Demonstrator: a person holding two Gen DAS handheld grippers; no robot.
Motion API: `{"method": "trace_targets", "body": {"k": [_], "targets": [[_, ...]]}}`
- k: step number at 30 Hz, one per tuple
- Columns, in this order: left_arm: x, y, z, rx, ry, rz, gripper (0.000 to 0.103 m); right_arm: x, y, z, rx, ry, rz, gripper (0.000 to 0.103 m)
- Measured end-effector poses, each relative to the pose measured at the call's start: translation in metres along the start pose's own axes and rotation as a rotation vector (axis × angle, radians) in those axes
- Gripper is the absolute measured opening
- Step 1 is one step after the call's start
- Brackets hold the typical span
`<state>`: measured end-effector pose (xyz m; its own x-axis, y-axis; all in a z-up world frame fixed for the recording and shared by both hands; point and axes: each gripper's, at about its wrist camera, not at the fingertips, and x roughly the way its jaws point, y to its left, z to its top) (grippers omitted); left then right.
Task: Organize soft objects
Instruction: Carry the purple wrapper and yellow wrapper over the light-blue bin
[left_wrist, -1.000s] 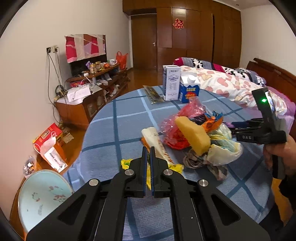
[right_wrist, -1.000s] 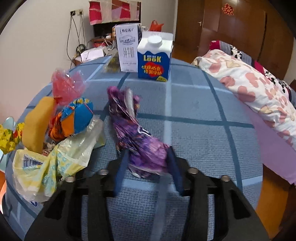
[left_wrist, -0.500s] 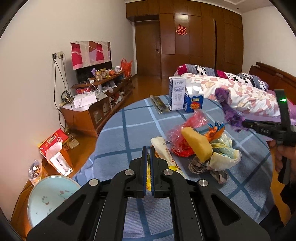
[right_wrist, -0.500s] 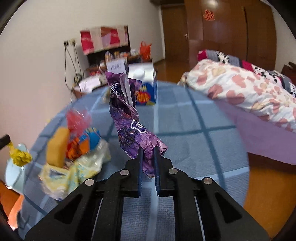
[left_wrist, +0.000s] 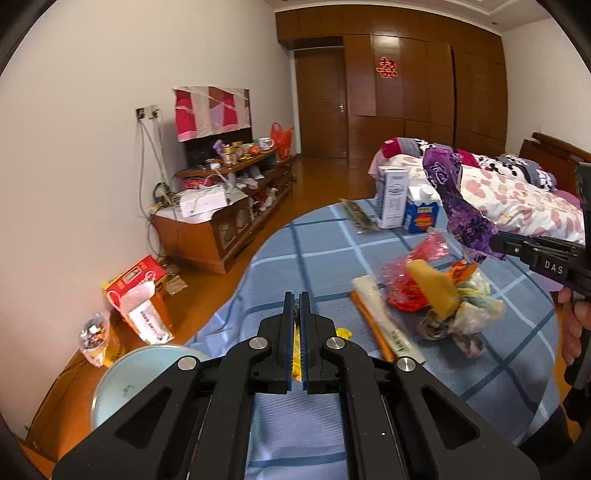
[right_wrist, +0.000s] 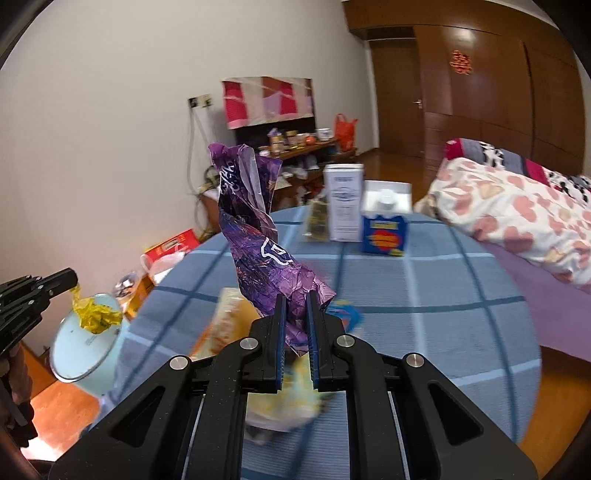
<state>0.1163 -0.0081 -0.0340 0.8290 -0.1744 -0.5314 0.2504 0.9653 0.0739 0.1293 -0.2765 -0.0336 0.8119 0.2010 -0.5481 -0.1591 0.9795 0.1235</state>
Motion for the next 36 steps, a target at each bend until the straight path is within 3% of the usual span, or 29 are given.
{"method": "trace_targets", "body": {"k": [19,36], "targets": [[-0.017,0.079,-0.035,-0.078,0.046,0.16,0.002,0.051,0.105,-0.007,-0.127,0.049,0.109,0.011],[-0.026,0.111,-0.057,-0.121,0.064,0.243,0.002,0.067,0.17,-0.009,-0.222,0.042,0.185,0.011]]}}
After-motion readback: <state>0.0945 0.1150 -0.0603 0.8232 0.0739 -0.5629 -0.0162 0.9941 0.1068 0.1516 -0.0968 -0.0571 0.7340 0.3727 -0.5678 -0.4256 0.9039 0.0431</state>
